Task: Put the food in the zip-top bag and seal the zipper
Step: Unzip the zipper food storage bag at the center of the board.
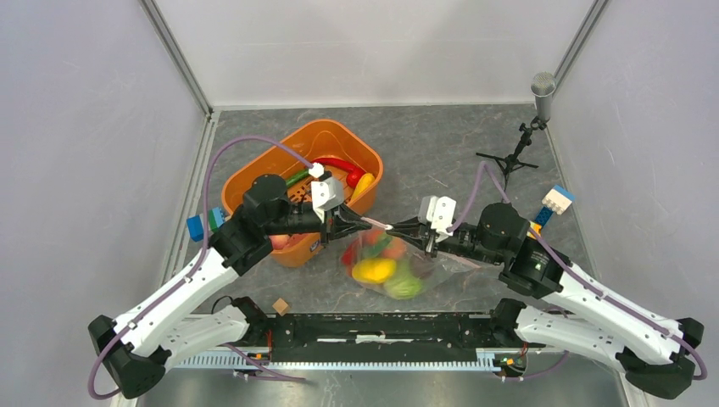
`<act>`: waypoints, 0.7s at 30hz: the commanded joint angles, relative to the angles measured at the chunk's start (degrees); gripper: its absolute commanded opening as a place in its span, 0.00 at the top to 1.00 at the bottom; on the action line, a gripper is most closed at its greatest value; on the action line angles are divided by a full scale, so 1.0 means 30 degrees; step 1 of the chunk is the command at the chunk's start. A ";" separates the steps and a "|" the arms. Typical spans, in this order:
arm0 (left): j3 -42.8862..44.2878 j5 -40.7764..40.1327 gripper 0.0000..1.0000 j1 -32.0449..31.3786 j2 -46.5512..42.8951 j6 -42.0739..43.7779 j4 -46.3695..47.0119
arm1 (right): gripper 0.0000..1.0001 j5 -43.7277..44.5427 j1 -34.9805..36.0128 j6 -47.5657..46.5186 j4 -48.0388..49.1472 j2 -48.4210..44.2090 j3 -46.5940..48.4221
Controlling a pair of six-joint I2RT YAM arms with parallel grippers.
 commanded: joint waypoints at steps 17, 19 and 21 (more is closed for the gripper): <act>-0.0790 -0.4827 0.98 0.1174 -0.1839 0.0428 0.1904 | 1.00 0.2816 0.0030 -0.1078 -0.5836 -0.3337 -0.0767; -0.0795 -0.4806 0.98 0.1246 -0.1823 0.0393 0.1922 | 1.00 0.3046 0.0023 -0.1086 -0.6192 -0.3622 -0.0795; -0.0797 -0.4971 0.98 0.1263 -0.1836 0.0341 0.1933 | 1.00 0.3318 0.0022 -0.1078 -0.6560 -0.3827 -0.0861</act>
